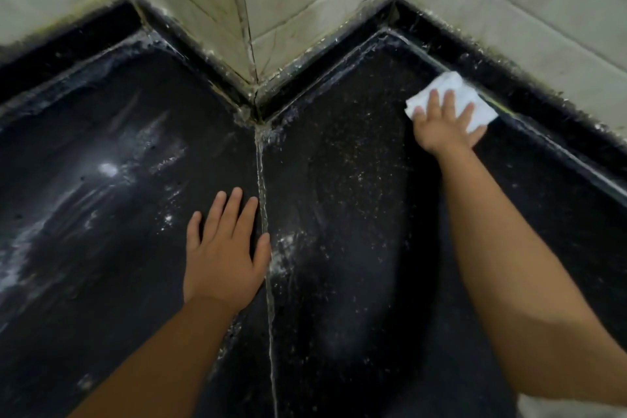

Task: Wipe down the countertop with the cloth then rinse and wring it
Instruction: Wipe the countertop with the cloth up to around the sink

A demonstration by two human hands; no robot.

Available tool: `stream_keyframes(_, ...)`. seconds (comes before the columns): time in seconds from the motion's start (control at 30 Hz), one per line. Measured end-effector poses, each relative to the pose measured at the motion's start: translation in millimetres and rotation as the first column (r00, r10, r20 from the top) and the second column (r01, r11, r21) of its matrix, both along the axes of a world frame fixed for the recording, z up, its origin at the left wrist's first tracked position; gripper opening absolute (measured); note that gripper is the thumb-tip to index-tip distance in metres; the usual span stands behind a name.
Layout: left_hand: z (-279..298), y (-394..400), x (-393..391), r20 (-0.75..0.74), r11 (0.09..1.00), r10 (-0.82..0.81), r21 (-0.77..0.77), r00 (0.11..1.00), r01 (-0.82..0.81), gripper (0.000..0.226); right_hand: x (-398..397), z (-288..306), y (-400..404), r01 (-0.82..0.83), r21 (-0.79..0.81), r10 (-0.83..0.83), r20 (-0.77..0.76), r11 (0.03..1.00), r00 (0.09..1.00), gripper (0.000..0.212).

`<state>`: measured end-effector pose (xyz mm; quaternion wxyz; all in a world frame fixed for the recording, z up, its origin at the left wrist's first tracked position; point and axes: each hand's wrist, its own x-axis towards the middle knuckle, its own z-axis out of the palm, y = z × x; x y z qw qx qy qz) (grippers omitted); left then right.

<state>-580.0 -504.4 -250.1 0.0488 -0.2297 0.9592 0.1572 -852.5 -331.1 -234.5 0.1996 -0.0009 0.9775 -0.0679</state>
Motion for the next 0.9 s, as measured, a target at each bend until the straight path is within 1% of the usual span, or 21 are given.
stream_keyframes(0.1,-4.7,-2.4,0.8,-0.039,1.0,-0.017,-0.006,0.999,0.017,0.073,-19.2,-0.1,-31.6,-0.126,-0.008,0.126,-0.009,0.992,0.992,0.053)
stream_keyframes(0.23,-12.2,-5.8,2.4,-0.054,0.995,-0.05,-0.087,0.997,0.045,0.056,-44.4,-1.7,-58.0,-0.28,0.01,0.28,-0.029,0.96,0.96,0.053)
stream_keyframes(0.37,-13.7,-6.4,2.0,-0.059,0.994,-0.058,-0.101,0.997,0.052,0.058,-46.5,-3.3,-68.1,-0.34,0.004,0.339,-0.049,0.941,0.939,0.052)
stream_keyframes(0.47,-10.0,-3.8,1.5,-0.058,0.997,-0.036,-0.07,0.998,0.032,0.067,-27.5,-3.5,-73.4,-0.446,0.003,0.445,-0.075,0.895,0.892,0.052)
stream_keyframes(0.57,-8.1,-3.3,2.2,-0.044,1.0,-0.007,-0.026,0.999,0.006,0.079,17.2,-3.1,-79.1,-0.583,0.01,0.582,-0.072,0.812,0.81,0.052)
stream_keyframes(0.7,-3.9,-0.2,1.7,-0.027,0.999,0.008,-0.04,1.0,-0.009,0.083,105.8,-0.2,-66.5,-0.767,0.023,0.767,-0.001,0.641,0.641,0.052)
stream_keyframes(0.73,-2.6,0.2,1.4,-0.015,0.999,0.011,-0.045,1.0,-0.011,0.081,130.1,-2.8,-57.8,-0.798,0.016,0.798,-0.01,0.603,0.603,0.051)
stream_keyframes(0.77,-1.3,0.6,1.3,-0.004,0.999,0.018,-0.046,1.0,-0.018,0.075,154.9,-6.6,-46.0,-0.831,0.016,0.831,-0.056,0.556,0.554,0.05)
stream_keyframes(0.8,0.1,0.9,0.8,0.004,0.999,0.021,-0.05,1.0,-0.021,0.067,179.6,-9.3,-32.6,-0.858,0.026,0.853,-0.134,0.512,0.505,0.048)
stream_keyframes(0.83,1.2,1.2,0.7,0.017,0.998,0.022,-0.056,1.0,-0.021,0.058,203.2,-12.3,-17.9,-0.872,0.029,0.86,-0.185,0.489,0.476,0.047)
stream_keyframes(0.9,3.6,2.3,1.6,0.025,0.998,0.027,-0.059,0.999,-0.026,0.049,241.6,-20.2,16.6,-0.893,-0.017,0.874,-0.198,0.449,0.443,0.049)
